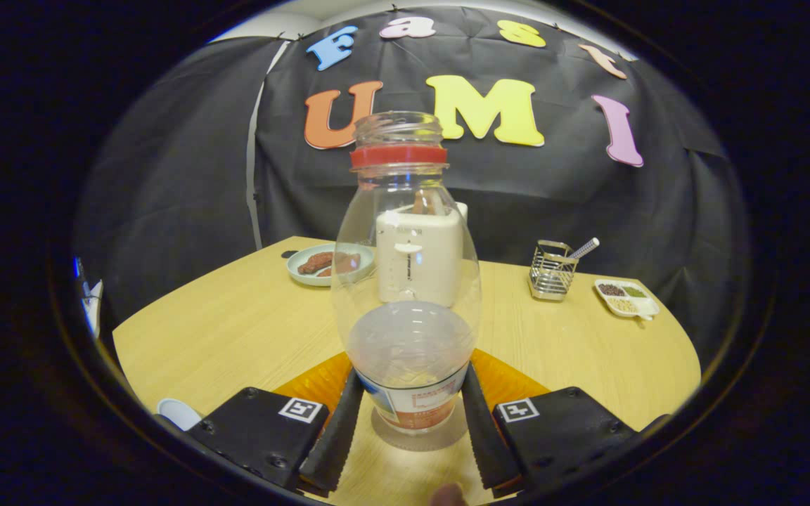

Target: Take the bottle from table, then pour the juice into the cup, finally place the bottle on the coaster

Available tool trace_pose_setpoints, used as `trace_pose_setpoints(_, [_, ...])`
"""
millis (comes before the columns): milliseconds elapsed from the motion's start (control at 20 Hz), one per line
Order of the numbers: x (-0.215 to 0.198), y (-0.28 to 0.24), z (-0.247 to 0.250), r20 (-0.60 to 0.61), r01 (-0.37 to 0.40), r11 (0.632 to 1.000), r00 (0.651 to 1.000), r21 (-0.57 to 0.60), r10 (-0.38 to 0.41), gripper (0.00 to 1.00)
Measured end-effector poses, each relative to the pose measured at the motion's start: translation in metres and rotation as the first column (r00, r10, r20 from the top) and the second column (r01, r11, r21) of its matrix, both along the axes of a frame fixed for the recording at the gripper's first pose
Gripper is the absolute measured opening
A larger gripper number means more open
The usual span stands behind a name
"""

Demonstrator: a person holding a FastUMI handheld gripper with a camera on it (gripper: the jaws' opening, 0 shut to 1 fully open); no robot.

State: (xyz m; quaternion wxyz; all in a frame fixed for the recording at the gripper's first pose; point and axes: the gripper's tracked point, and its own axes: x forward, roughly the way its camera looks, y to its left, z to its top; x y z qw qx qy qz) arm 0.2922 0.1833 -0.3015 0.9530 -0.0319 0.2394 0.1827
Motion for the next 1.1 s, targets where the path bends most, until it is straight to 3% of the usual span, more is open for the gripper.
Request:
trace_pose_setpoints(400, [0.000,-0.008,-0.010,0.007,0.033,0.999,0.999,0.010,-0.033,0.83])
trace_pose_setpoints(650, [-0.003,-0.006,-0.007,0.008,0.031,0.999,0.999,0.016,-0.031,0.92])
trace_pose_setpoints(800, [-0.006,-0.007,0.001,0.027,0.035,0.999,0.999,0.012,-0.035,0.98])
trace_pose_setpoints(1100, [-0.015,-0.015,0.049,0.081,0.056,0.997,0.995,0.049,-0.060,0.99])
